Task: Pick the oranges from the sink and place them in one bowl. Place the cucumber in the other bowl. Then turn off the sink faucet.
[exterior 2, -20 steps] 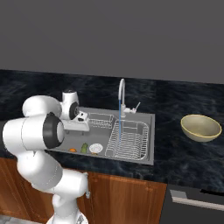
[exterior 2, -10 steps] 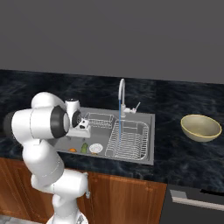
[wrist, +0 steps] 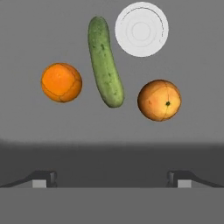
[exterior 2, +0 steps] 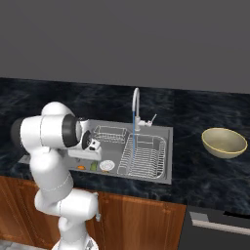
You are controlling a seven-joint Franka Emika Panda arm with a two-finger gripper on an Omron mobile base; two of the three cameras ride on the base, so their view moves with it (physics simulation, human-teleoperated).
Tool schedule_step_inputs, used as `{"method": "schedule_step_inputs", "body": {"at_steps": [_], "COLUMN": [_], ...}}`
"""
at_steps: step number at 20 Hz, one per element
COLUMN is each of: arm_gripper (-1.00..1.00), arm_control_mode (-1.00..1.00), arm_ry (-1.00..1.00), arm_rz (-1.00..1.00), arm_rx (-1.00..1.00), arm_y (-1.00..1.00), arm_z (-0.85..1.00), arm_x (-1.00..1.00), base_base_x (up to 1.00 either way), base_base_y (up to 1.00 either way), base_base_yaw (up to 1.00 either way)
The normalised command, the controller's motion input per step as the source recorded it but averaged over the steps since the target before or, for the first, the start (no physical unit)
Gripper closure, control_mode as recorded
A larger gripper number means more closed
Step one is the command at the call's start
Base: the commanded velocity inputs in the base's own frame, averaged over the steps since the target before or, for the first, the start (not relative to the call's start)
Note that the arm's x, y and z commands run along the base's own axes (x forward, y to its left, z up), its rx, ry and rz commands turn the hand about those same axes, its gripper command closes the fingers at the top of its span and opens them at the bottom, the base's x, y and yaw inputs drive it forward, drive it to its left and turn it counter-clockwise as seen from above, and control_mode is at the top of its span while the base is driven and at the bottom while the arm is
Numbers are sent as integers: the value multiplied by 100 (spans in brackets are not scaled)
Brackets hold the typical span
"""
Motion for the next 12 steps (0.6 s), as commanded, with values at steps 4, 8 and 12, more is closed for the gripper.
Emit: {"method": "schedule_step_inputs", "body": {"at_steps": [4, 8, 12], "arm_gripper": [-100, -100, -100], "arm_control_mode": [-100, -100, -100], "arm_ry": [0, 0, 0], "arm_rz": [-4, -4, -4], "arm_rx": [0, 0, 0], "arm_y": [0, 0, 0], "arm_z": [-30, -28, -24], "arm_x": [0, 3, 14], "base_base_x": [0, 0, 0], "base_base_y": [0, 0, 0], "base_base_yaw": [0, 0, 0]}}
